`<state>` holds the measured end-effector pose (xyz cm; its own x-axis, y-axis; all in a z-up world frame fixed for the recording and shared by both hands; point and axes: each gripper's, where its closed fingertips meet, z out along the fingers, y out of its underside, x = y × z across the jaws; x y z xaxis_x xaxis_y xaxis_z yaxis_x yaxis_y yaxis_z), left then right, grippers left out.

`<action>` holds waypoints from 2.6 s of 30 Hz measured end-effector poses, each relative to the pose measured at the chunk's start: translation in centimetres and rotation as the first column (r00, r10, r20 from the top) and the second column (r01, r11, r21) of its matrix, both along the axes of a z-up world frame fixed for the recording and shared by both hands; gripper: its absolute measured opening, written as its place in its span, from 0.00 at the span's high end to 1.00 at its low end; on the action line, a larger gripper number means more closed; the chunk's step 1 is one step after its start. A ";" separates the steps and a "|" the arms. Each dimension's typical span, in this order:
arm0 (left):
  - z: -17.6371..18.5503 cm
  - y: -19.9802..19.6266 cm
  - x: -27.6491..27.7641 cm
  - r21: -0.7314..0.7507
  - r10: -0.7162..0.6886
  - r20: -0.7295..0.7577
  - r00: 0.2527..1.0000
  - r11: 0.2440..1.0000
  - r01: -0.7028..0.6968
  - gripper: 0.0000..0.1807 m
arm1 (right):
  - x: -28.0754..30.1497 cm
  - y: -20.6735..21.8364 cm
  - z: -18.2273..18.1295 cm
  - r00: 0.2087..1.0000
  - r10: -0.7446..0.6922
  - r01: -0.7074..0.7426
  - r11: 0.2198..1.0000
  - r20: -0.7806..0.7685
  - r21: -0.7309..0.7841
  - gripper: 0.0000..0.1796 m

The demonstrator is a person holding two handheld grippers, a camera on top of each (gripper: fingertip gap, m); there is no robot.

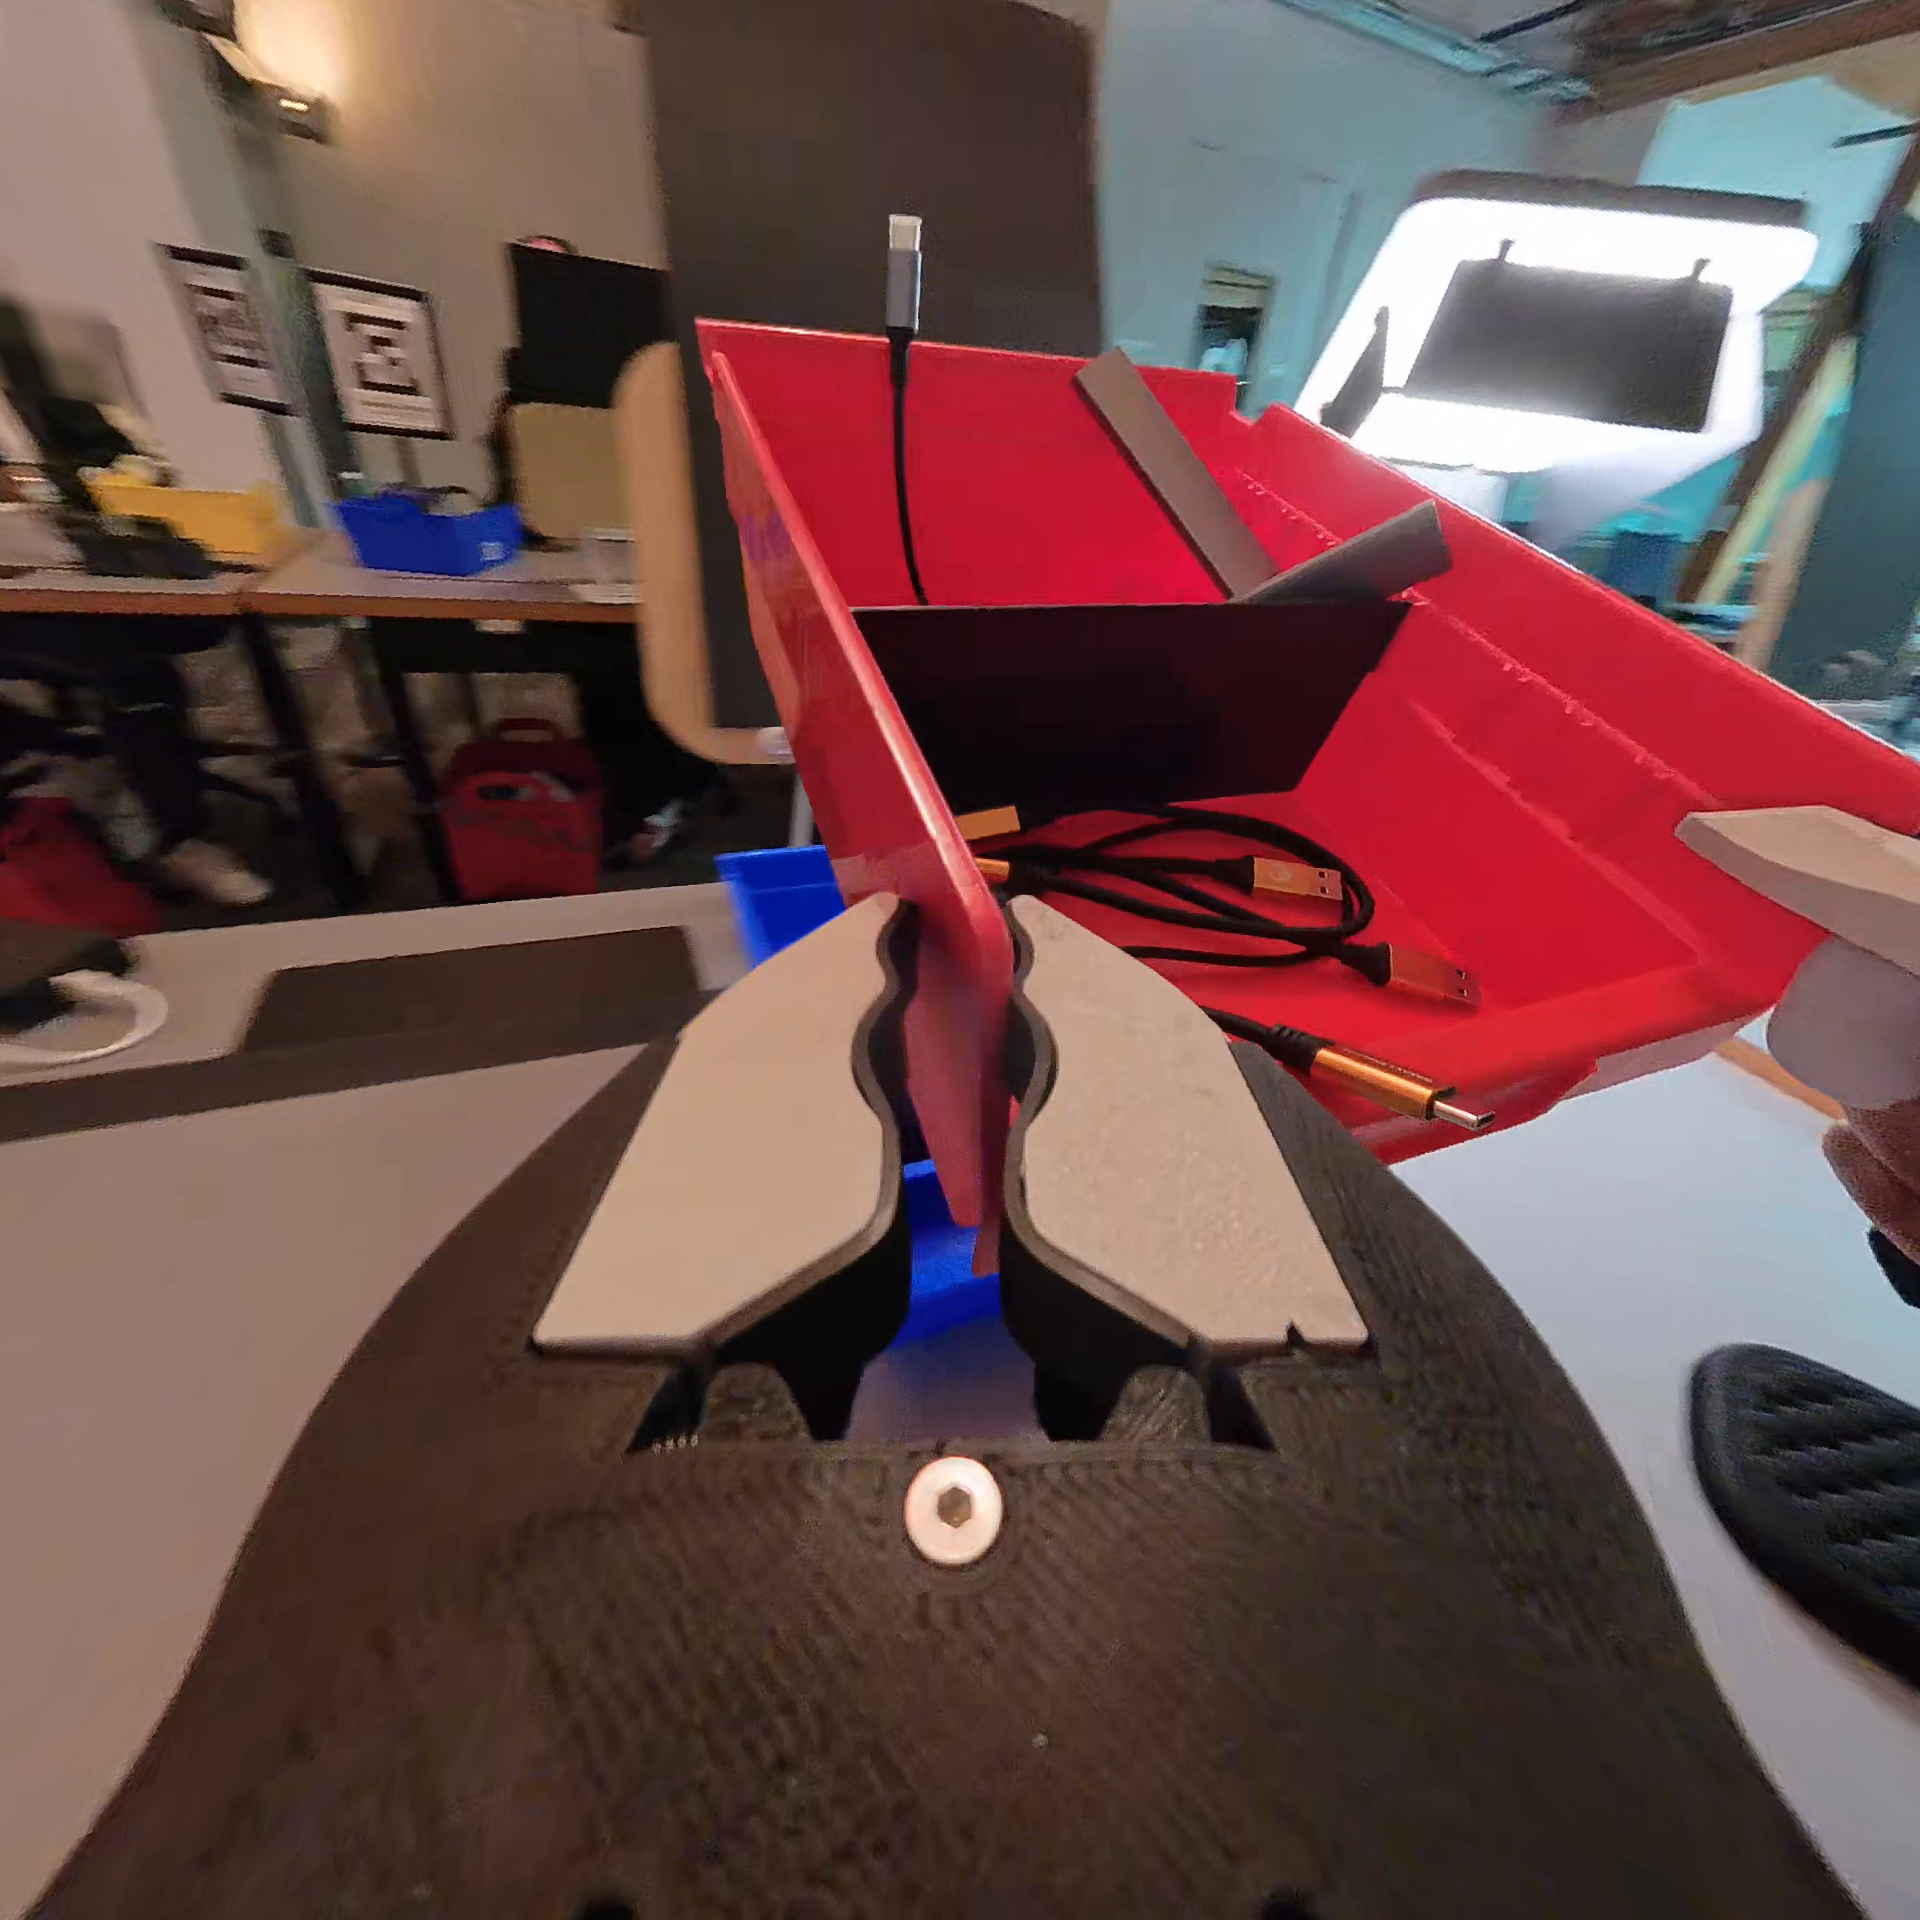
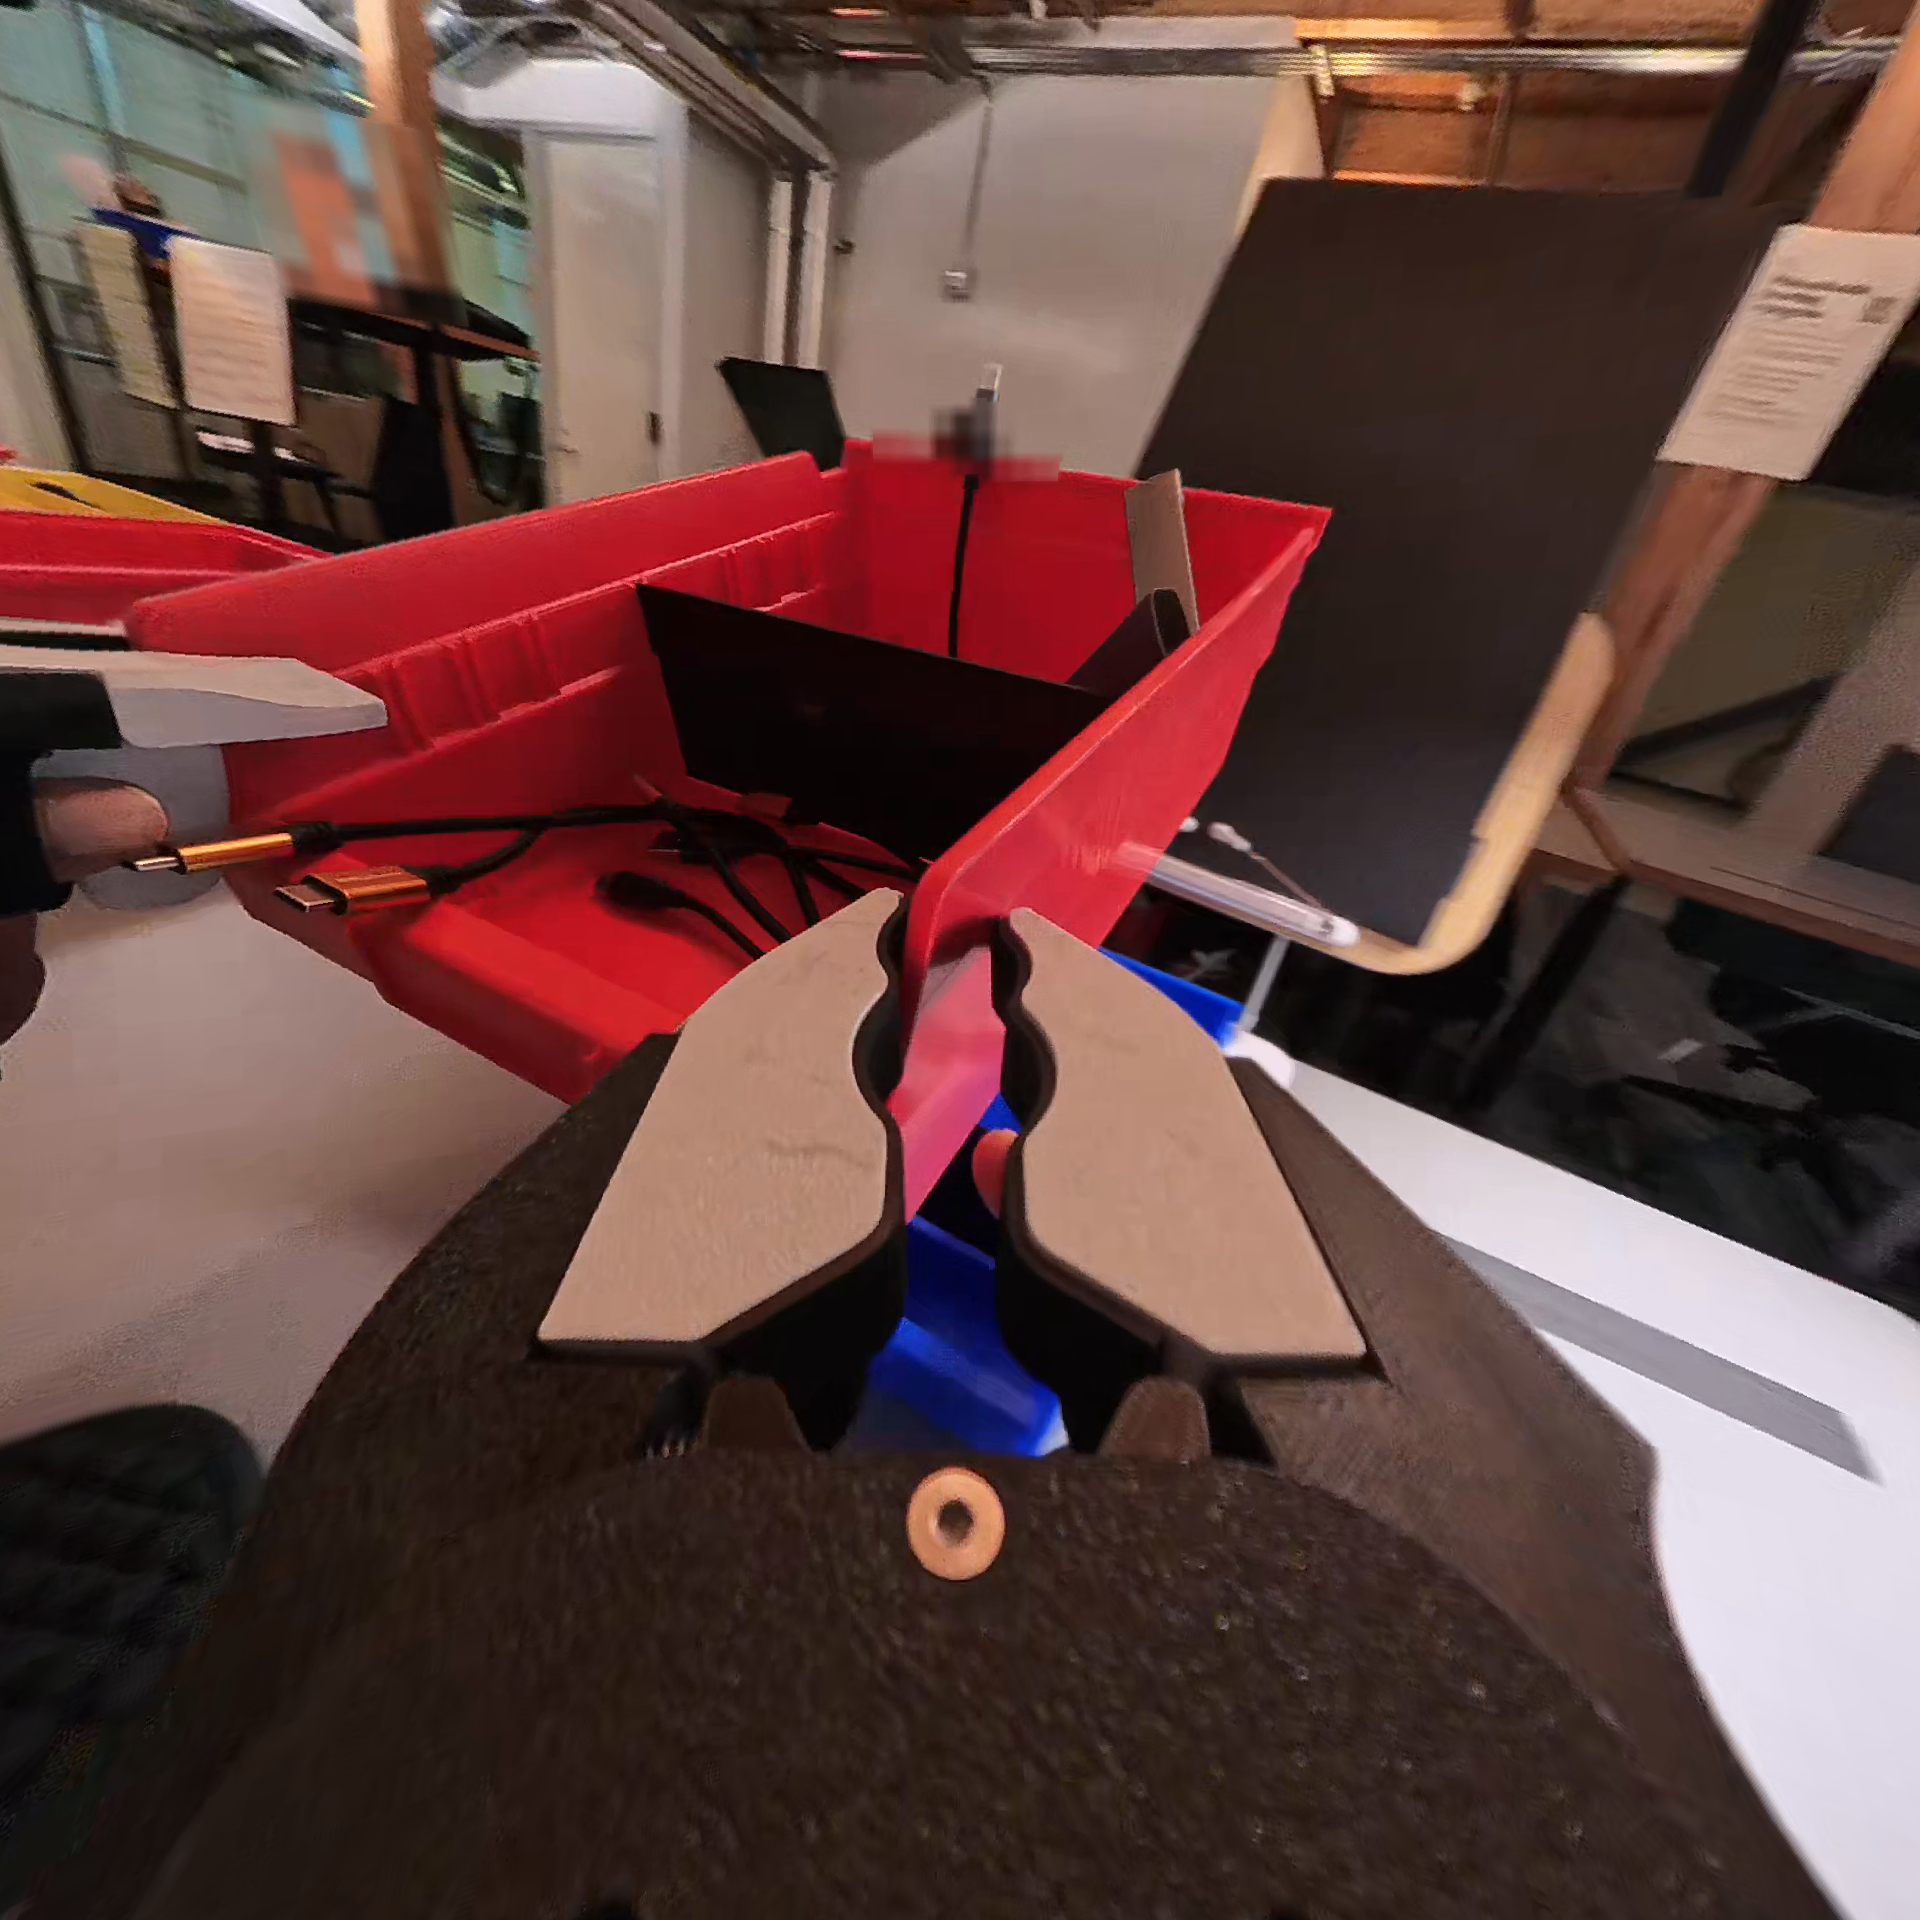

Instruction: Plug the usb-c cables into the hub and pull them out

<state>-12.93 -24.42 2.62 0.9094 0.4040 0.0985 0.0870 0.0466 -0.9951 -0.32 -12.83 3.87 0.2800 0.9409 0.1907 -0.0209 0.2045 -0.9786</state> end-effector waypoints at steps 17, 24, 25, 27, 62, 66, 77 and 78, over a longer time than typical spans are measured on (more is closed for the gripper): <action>-14.9 -11.9 -13.6 -0.257 0.274 0.162 0.948 0.939 -0.227 0.95 | -15.9 -8.7 -16.8 0.946 0.249 -0.189 0.943 0.206 -0.273 0.92; -18.5 -8.9 -11.4 -0.403 0.071 0.171 0.983 0.915 0.004 0.81 | -14.0 -6.8 -19.6 0.900 0.245 -0.198 0.967 0.362 -0.162 0.90; -18.2 -8.9 -11.1 -0.420 0.049 0.154 0.987 0.907 0.020 0.79 | -13.2 -6.9 -19.4 0.876 0.278 -0.233 0.959 0.394 -0.159 0.89; -16.2 -9.3 -10.8 -0.403 0.028 0.087 0.996 0.915 0.010 0.78 | -11.1 -6.6 -18.3 0.840 0.333 -0.301 0.943 0.428 -0.144 0.87; -24.5 -0.2 -3.6 -0.963 -0.523 0.046 0.851 0.205 0.177 0.81 | 9.5 14.3 -25.8 0.335 -0.027 -0.257 0.959 0.942 0.119 0.83; -24.5 0.6 -4.9 -0.961 -0.507 0.045 0.861 0.212 0.175 0.81 | 10.2 18.6 -25.8 0.320 -0.048 -0.218 0.968 0.946 0.123 0.84; -24.4 2.9 -10.1 -0.960 -0.445 0.040 0.895 0.231 0.157 0.81 | 9.1 24.9 -25.8 0.320 -0.060 -0.232 0.963 0.946 0.140 0.84; -24.4 3.0 -10.4 -0.959 -0.441 0.040 0.897 0.234 0.158 0.81 | 9.1 25.0 -25.7 0.324 -0.064 -0.228 0.963 0.944 0.144 0.83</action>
<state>-23.33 -21.43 -21.78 0.9198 -0.2213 -0.3239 -0.3265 -0.8897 -0.3191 8.80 12.13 -21.85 -0.2994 0.8379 0.4563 0.8451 0.4549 -0.2808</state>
